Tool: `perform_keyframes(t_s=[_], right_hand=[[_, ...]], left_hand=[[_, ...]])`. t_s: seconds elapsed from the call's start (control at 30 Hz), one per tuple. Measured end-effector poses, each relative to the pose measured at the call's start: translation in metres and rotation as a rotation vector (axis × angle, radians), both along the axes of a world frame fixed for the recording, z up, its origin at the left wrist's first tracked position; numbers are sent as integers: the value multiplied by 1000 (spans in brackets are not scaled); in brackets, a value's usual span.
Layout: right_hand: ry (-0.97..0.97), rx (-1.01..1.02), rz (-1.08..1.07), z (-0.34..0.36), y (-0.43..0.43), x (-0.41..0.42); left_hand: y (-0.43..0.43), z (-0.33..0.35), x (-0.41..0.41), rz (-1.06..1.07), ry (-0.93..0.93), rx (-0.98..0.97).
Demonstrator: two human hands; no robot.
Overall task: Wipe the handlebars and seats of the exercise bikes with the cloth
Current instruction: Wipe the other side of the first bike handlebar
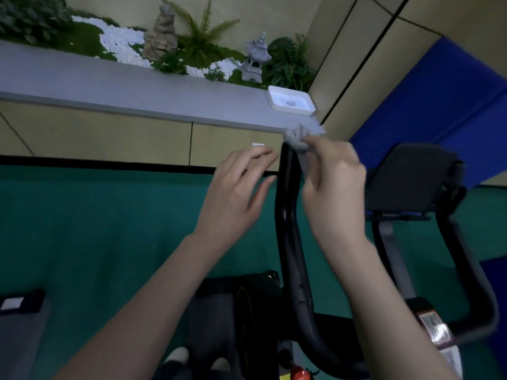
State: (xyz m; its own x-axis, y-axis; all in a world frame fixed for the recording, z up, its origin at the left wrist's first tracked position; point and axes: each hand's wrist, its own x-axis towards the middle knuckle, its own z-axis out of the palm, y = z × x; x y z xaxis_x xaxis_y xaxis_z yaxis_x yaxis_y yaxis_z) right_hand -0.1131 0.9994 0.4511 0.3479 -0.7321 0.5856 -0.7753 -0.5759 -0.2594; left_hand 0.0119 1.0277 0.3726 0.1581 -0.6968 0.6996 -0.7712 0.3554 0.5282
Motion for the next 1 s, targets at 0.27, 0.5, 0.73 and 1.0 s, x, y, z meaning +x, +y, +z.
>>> perform_keyframes(t_s=[0.27,0.5,0.73,1.0], right_hand=[[-108,111,-117,-39,42,-9],[-414,403,-295,-50,47,-23],[-524,608,-337,-52,27,-15],[-577,311,-322,-53,57,-19]], left_hand=[[-28,21,9,-213,-106,-10],[-53,28,17,-334,-275,-61],[-61,25,19,-401,-217,-86],[-62,24,18,-409,-170,-71]])
